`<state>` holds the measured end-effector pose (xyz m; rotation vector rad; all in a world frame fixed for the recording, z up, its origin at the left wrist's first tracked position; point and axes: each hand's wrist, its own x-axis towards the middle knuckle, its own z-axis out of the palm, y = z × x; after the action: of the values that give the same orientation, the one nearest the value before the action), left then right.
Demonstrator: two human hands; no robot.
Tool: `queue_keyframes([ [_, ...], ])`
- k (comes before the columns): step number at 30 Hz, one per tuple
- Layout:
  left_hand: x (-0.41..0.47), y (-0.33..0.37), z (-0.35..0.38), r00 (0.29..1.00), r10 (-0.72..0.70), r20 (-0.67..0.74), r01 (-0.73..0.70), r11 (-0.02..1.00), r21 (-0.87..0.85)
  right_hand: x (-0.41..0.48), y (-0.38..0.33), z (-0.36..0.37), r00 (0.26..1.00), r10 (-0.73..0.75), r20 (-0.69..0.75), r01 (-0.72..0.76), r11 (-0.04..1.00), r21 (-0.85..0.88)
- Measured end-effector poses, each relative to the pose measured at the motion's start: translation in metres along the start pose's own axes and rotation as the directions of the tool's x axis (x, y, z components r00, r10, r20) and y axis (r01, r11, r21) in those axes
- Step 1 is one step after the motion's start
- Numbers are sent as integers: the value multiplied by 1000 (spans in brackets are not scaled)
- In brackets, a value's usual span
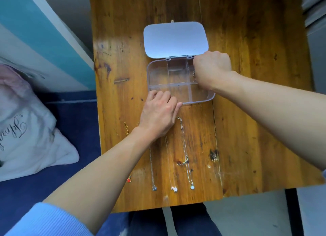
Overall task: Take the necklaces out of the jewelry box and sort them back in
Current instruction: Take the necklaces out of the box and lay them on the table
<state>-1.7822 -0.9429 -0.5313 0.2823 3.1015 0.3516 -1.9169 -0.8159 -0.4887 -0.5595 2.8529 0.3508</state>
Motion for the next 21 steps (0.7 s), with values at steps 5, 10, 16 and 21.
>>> queue_keyframes([
  [5, 0, 0, 0, 1000, 1, -5, -1, 1000, -14, 5, 0, -4, 1000, -9, 14, 9, 1000, 16],
  [10, 1, -1, -1, 1000, 5, 2, -5, 1000, -16, -13, 16, -8, 998, 61, 3, -57, 901, 430],
  [16, 0, 2, -5, 999, -41, 0, 41, 992, -116, -63, 57, -14, 956, 182, 232, -277, 286, 917],
  [21, 21, 12, -21, 983, -165, -80, 136, 947, -290, -93, 76, 0, 907, 143, 396, -390, -74, 918],
])
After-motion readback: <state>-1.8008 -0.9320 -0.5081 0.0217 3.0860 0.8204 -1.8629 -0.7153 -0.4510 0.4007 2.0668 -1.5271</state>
